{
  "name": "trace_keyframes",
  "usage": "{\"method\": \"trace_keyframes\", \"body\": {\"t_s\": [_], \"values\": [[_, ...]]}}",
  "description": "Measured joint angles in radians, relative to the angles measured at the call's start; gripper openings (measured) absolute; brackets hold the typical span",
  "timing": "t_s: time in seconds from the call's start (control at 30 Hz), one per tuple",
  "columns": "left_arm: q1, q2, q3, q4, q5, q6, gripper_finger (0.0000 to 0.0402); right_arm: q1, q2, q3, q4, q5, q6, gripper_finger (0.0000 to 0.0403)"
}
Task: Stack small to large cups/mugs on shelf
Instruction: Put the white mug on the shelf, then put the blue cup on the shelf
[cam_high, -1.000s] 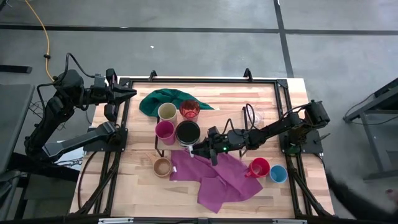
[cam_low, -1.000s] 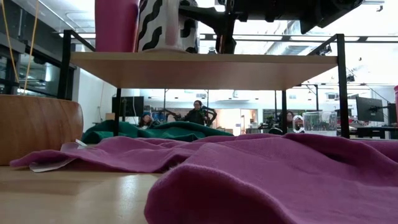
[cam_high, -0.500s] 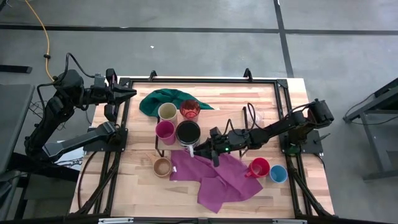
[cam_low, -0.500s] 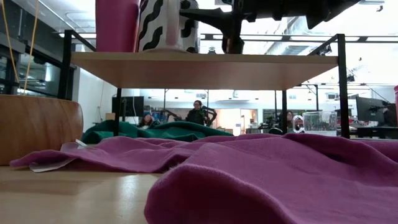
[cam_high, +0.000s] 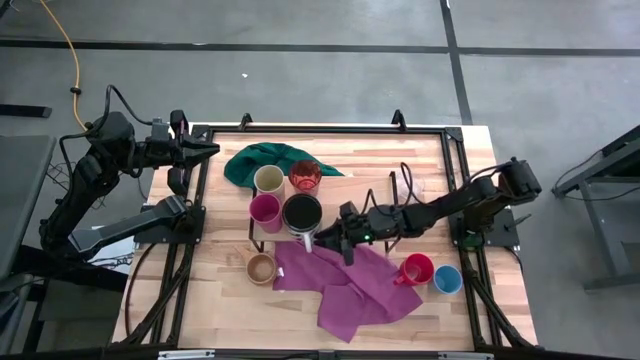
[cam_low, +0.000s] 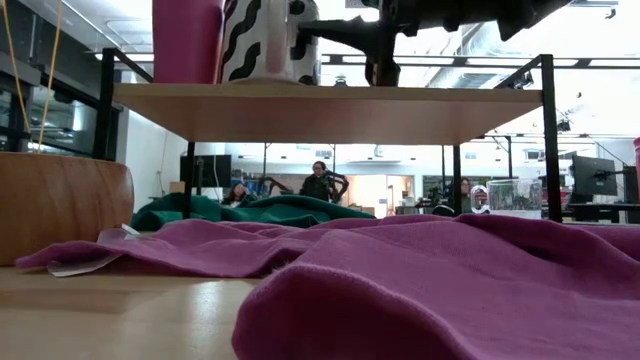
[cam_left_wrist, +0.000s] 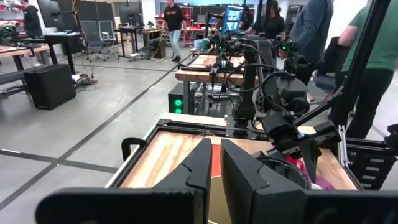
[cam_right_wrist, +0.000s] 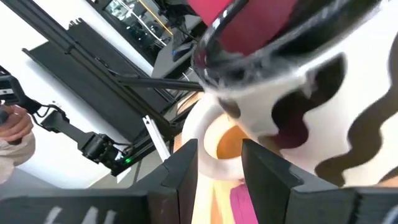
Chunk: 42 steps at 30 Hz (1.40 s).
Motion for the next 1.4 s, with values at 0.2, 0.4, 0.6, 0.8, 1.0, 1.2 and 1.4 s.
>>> {"method": "trace_keyframes", "body": {"t_s": [0.2, 0.4, 0.6, 0.8, 1.0, 1.2, 1.4], "values": [[0.000, 0.000, 0.000, 0.000, 0.000, 0.000, 0.0024, -0.006, -0.029, 0.001, -0.010, 0.002, -0.022, 0.0115], [0.000, 0.000, 0.000, 0.000, 0.000, 0.000, 0.0024, -0.006, -0.040, 0.002, -0.036, 0.001, -0.017, 0.0115], [0.000, 0.000, 0.000, 0.001, 0.000, 0.000, 0.0024, -0.006, -0.103, 0.003, -0.129, 0.010, -0.023, 0.0115], [0.000, 0.000, 0.000, 0.000, 0.000, 0.009, 0.0024, -0.006, -0.246, 0.003, -0.293, 0.074, -0.054, 0.0115], [0.000, 0.000, 0.000, -0.002, 0.048, 0.012, 0.0024, -0.006, -0.459, 0.004, -0.389, 0.150, -0.105, 0.0114], [0.000, 0.000, 0.000, -0.002, 0.109, 0.009, 0.0024, 0.014, -0.702, 0.004, -0.386, 0.183, -0.153, 0.0114], [0.000, 0.000, 0.000, 0.000, 0.142, 0.008, 0.0024, 0.079, -0.889, 0.005, -0.316, 0.276, -0.311, 0.0114]]}}
